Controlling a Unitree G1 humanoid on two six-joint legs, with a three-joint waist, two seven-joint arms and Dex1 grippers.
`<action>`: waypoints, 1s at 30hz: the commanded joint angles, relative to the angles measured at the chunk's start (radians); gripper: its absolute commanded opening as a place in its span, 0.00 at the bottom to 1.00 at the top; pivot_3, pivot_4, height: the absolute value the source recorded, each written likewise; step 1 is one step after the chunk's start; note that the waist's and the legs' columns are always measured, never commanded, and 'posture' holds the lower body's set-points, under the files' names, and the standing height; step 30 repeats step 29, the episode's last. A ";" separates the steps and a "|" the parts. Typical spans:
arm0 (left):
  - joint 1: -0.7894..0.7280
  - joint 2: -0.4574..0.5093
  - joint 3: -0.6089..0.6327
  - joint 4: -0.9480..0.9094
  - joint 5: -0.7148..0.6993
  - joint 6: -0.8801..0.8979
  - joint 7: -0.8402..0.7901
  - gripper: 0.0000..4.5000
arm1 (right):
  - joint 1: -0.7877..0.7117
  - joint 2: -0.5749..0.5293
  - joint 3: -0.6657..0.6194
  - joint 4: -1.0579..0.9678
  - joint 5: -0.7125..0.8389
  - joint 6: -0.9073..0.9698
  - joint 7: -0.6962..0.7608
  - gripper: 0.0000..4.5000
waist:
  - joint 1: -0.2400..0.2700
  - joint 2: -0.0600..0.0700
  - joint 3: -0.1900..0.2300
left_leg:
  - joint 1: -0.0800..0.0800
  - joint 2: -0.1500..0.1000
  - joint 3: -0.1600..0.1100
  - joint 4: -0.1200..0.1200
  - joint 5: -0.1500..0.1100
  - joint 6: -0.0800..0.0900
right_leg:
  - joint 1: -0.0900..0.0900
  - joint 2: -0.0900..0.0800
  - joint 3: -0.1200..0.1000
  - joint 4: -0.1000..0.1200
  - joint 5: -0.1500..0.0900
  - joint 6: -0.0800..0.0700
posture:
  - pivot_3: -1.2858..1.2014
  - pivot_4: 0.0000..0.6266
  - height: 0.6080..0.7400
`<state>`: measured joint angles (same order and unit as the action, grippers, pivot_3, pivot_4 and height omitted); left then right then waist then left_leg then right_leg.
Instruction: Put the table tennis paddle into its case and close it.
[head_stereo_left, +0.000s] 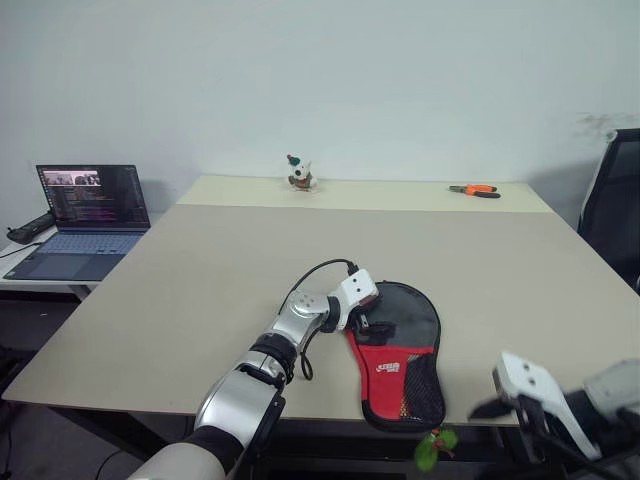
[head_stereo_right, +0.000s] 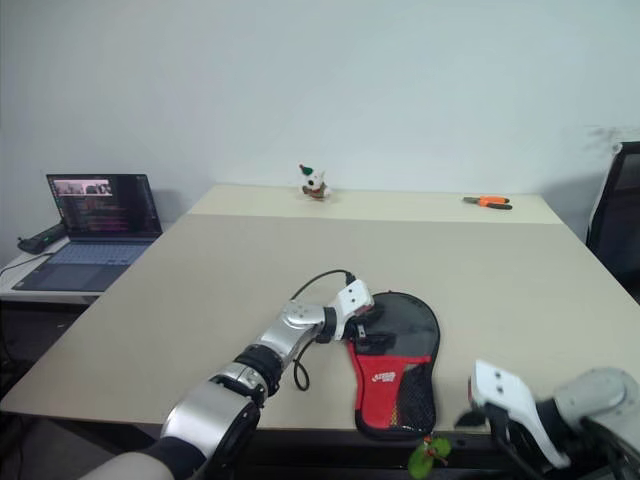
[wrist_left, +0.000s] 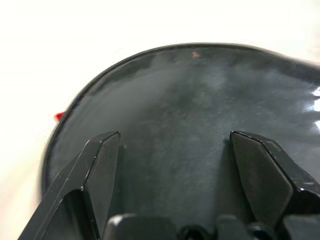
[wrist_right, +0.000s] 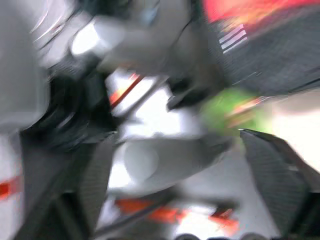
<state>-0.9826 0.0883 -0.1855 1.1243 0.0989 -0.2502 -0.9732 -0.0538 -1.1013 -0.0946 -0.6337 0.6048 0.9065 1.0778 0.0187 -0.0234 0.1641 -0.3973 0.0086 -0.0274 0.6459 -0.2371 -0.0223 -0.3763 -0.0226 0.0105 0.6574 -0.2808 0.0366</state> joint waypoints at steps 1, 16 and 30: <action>0.042 0.028 0.050 -0.194 -0.104 0.065 -0.100 0.85 | -0.131 0.074 0.017 0.112 -0.024 -0.039 -0.070 0.98 | -0.006 -0.002 0.004 | -0.002 0.000 0.000 0.000 0.000 0.000 | -0.003 0.000 0.001 0.001 0.000 0.000 | 0.52 0.24 1.00; 0.708 0.461 0.456 -1.412 -0.469 0.773 0.102 0.85 | -0.539 0.436 0.151 0.854 -0.269 -0.532 -0.068 0.98 | -0.041 -0.004 0.016 | -0.003 0.005 -0.002 -0.003 0.000 0.000 | -0.011 0.001 0.007 0.008 0.002 -0.013 | 0.52 0.24 1.00; 0.829 0.449 0.451 -1.484 -0.470 0.759 0.266 0.85 | -0.692 0.434 0.157 1.148 -0.393 -0.670 -0.019 0.98 | -0.026 -0.003 0.018 | -0.003 0.005 0.001 -0.002 0.000 0.000 | -0.012 0.001 0.007 0.008 0.005 -0.014 | 0.52 0.24 1.00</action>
